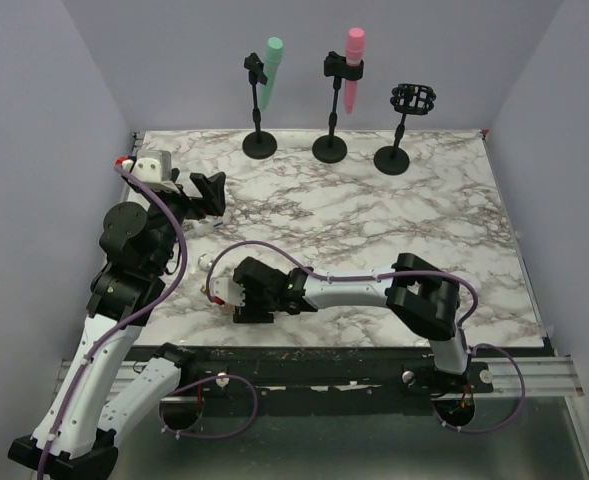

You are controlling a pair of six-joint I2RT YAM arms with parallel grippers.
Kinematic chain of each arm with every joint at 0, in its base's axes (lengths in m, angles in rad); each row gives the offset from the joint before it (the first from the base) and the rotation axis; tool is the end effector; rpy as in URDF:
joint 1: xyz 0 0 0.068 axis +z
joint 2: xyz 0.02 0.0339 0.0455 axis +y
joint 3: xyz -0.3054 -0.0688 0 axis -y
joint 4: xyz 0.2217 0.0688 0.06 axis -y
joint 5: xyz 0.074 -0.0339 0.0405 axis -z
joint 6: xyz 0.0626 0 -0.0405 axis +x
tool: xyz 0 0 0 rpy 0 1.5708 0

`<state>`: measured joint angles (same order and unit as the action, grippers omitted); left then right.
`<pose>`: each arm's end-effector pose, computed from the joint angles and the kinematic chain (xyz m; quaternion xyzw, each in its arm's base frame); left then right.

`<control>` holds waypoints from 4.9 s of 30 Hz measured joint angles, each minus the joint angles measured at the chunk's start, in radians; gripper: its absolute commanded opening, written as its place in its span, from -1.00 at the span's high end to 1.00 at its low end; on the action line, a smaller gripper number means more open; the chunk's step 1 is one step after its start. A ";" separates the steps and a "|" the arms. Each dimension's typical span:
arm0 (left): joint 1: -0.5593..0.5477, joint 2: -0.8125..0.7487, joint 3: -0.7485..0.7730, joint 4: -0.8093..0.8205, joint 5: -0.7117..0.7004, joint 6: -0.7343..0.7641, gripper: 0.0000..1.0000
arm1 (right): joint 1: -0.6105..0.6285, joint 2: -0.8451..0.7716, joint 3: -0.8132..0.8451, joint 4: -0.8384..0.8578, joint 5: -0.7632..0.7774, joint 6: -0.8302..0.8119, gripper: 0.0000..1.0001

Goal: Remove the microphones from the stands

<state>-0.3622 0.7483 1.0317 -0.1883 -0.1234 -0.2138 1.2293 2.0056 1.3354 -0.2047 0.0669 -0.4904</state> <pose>0.1222 -0.0381 0.4538 0.0043 0.6730 -0.1700 0.7199 0.1537 0.4199 0.1951 -0.7045 0.6217 0.0937 0.3291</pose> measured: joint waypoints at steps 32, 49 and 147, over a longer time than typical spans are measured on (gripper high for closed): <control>0.000 -0.011 0.000 -0.001 0.005 -0.018 -0.97 | -0.282 -0.727 -0.220 0.395 0.219 0.386 -1.00; -0.014 0.013 0.001 -0.013 0.057 -0.027 -0.97 | -1.095 -0.346 0.431 -0.032 -0.027 0.884 -1.00; -0.026 0.174 0.023 -0.037 0.148 -0.049 -0.97 | -1.043 -0.136 0.298 0.271 0.118 1.961 -1.00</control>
<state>-0.3885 0.9222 1.0546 -0.2256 0.0242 -0.2626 0.1867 1.8698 1.6337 0.0662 0.1848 1.4704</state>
